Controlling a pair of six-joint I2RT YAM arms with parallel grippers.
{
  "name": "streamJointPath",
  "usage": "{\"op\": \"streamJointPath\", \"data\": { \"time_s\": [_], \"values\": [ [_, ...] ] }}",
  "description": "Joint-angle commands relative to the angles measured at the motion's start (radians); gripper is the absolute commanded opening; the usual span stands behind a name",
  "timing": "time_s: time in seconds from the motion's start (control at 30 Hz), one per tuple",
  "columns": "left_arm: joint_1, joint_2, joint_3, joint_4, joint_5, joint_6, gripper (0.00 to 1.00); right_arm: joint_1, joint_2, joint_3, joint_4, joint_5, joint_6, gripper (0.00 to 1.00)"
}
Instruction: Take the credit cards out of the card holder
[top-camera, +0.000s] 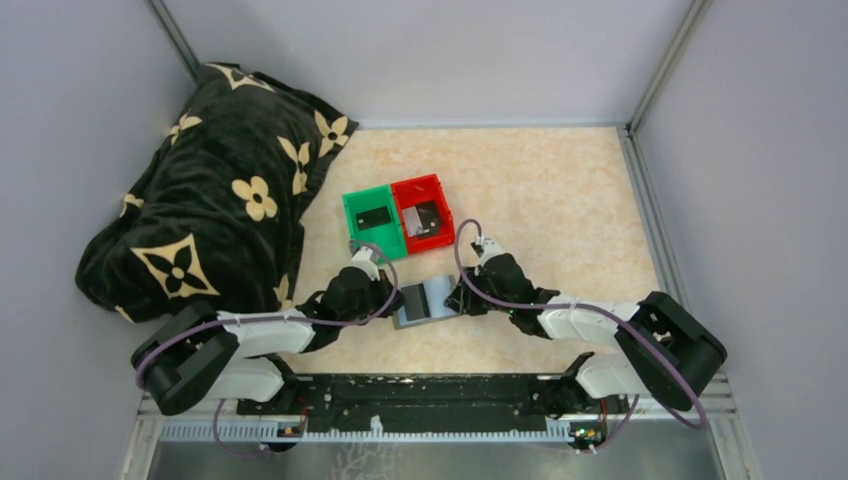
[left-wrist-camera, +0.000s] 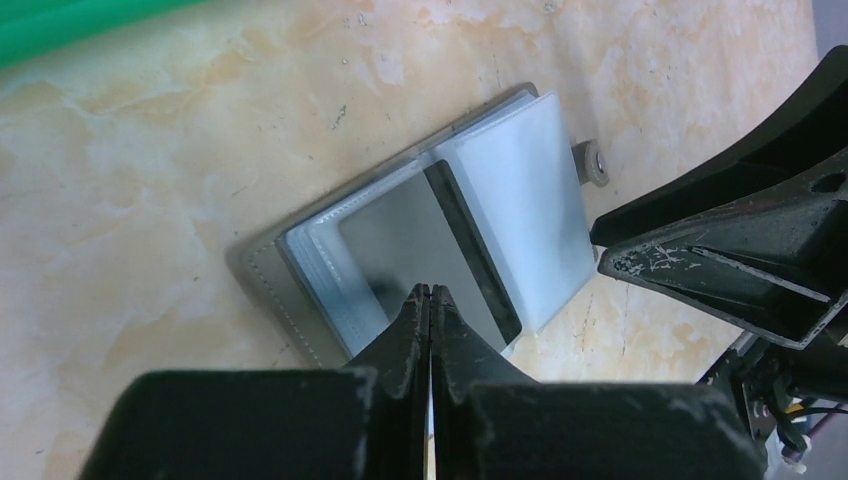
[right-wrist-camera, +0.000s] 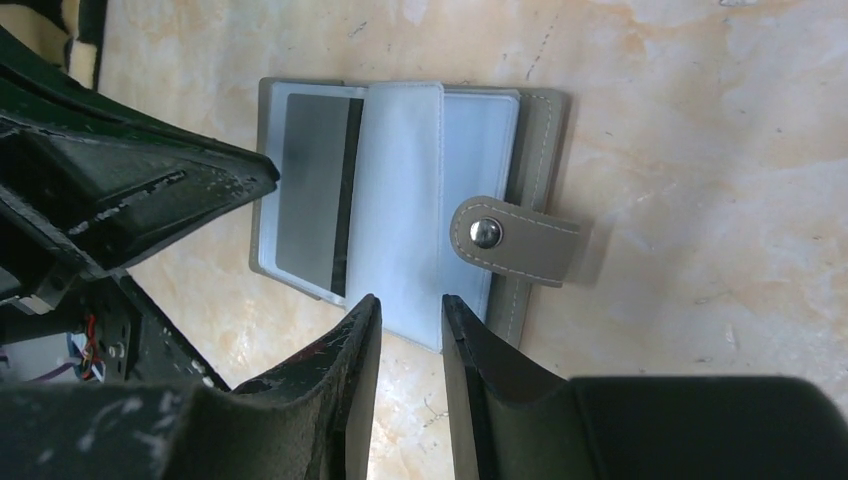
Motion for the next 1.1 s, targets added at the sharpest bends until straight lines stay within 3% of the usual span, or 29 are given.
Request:
{"op": "streamJointPath", "data": {
  "time_s": [0.0, 0.57, 1.07],
  "values": [
    [0.004, 0.050, -0.007, 0.094, 0.046, -0.026, 0.00, 0.012, 0.031, 0.058, 0.103, -0.052, 0.018, 0.29],
    [0.009, 0.052, -0.062, 0.073, 0.008, -0.020, 0.00, 0.043, -0.143, 0.091, -0.005, -0.017, 0.011, 0.29],
    [0.012, -0.001, -0.081, 0.020, -0.018, -0.015, 0.00, 0.058, 0.202, 0.105, 0.280, -0.084, 0.064, 0.28]
  ]
}}
